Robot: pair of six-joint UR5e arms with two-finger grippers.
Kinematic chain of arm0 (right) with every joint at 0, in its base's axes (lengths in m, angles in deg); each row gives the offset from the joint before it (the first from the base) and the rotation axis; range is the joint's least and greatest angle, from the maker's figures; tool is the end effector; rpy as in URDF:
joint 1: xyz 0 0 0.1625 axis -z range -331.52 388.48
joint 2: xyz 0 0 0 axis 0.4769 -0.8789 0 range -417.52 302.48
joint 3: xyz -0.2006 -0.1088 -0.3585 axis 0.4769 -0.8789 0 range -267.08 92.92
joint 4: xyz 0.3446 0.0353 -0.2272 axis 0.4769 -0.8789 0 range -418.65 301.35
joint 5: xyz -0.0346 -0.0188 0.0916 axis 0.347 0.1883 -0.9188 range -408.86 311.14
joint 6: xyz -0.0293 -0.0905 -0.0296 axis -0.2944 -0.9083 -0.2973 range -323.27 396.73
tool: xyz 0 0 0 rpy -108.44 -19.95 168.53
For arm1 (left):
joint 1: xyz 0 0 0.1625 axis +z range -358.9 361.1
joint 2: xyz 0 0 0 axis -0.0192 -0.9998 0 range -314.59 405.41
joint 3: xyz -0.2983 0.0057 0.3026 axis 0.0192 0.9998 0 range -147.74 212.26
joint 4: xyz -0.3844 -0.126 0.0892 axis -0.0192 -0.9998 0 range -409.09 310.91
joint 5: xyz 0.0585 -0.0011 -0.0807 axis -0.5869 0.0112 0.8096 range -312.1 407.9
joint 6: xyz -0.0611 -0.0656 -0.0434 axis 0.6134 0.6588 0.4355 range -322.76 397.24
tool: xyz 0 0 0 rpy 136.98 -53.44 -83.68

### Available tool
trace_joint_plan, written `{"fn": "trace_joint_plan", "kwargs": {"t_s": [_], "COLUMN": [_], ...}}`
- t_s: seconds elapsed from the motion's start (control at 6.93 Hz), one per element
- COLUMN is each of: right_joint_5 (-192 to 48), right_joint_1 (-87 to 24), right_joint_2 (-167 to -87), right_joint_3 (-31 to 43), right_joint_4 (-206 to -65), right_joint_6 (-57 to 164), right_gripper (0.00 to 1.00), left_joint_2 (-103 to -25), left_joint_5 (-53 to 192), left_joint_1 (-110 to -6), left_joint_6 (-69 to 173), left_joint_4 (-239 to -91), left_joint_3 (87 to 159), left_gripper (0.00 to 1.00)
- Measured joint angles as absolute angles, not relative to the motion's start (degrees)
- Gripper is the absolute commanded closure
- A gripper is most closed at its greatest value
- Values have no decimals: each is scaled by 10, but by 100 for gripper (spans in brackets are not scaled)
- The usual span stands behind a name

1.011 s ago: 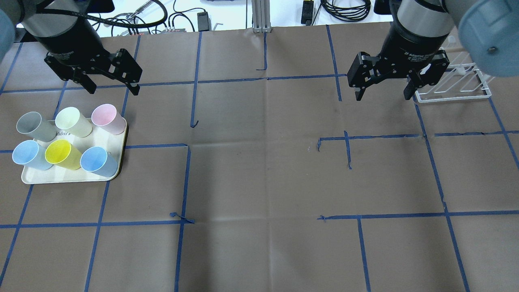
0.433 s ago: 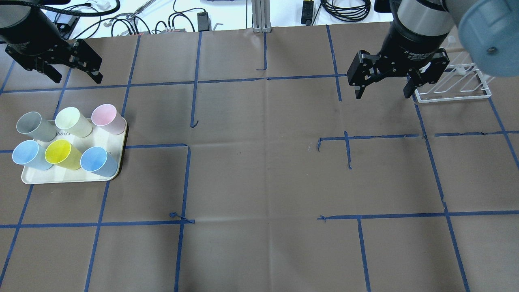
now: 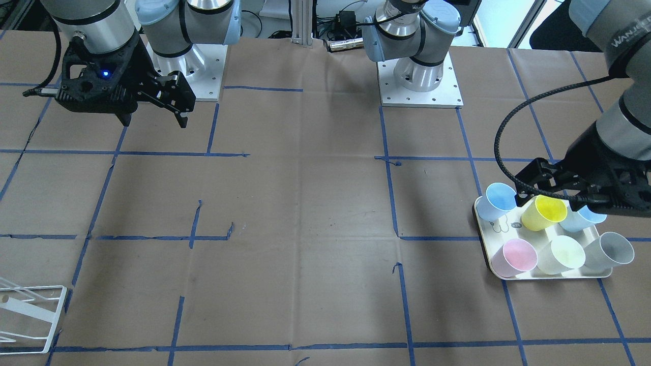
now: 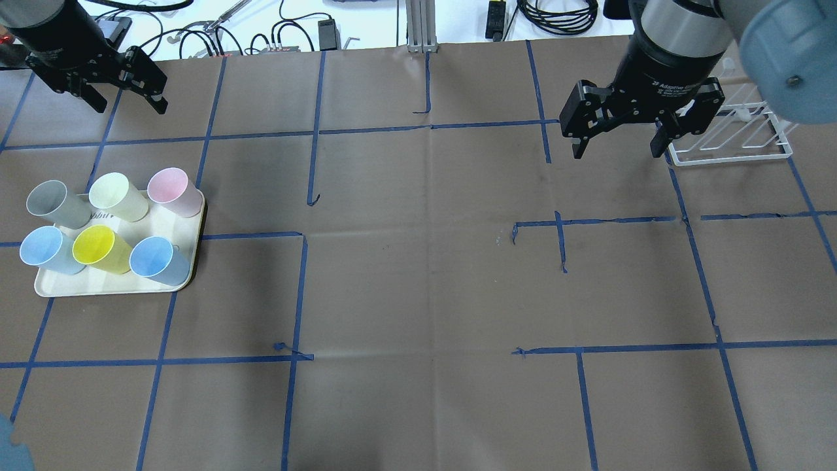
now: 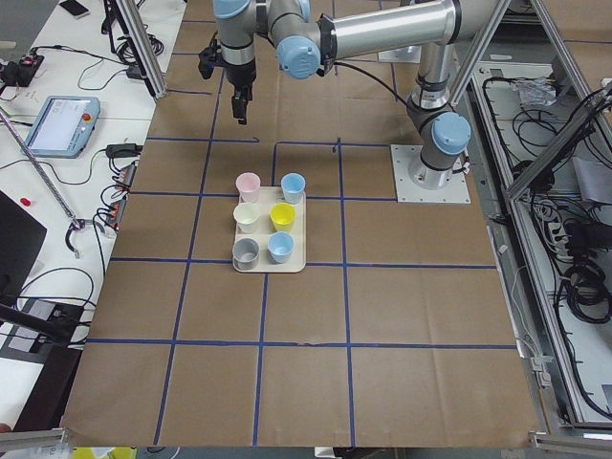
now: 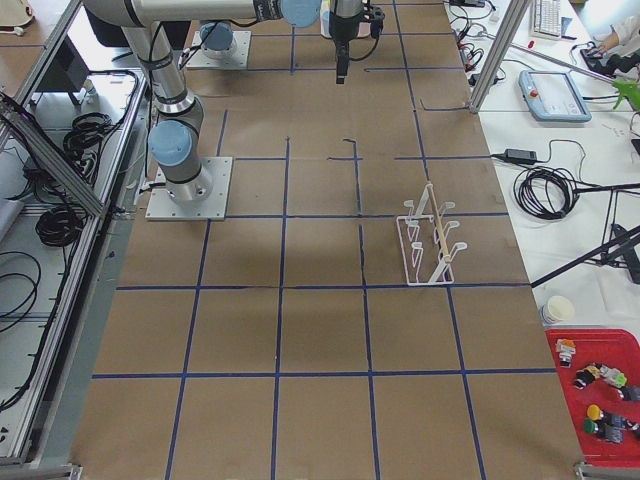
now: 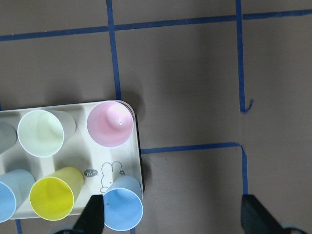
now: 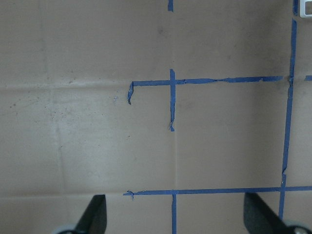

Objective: Transfer IKEA cup to right arm and place on rack

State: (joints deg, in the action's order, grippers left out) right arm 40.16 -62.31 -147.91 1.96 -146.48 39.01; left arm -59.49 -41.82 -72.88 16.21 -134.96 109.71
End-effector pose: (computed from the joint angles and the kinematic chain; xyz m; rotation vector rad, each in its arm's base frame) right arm 0.1418 -0.4856 0.4956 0.0409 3.1245 0.0232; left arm 0.0380 -0.6173 0.4607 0.1371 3.1330 -0.0486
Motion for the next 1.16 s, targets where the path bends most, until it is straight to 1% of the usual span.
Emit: {"fn": "trace_joint_plan", "kwargs": {"t_s": [0.29, 0.72, 1.01, 1.16], "right_joint_5": [400, 400, 399, 399], "right_joint_1": [-623, -623, -623, -623], "right_joint_2": [-1479, -1480, -1481, -1481], "right_joint_3": [19, 18, 18, 18], "right_joint_4": [-1466, -1466, -1465, -1465], "right_joint_6": [390, 390, 390, 390], "right_gripper": [0, 0, 0, 0], "left_joint_2": [-632, -665, -677, -679], "left_joint_5": [-414, -412, -414, -415], "left_joint_1": [-697, -693, -716, -720], "left_joint_6": [133, 151, 181, 182], "left_joint_4": [-1347, -1331, -1284, -1244], "left_joint_3": [1078, 1089, 1120, 1147], "left_gripper": [1, 1, 1, 1]}}
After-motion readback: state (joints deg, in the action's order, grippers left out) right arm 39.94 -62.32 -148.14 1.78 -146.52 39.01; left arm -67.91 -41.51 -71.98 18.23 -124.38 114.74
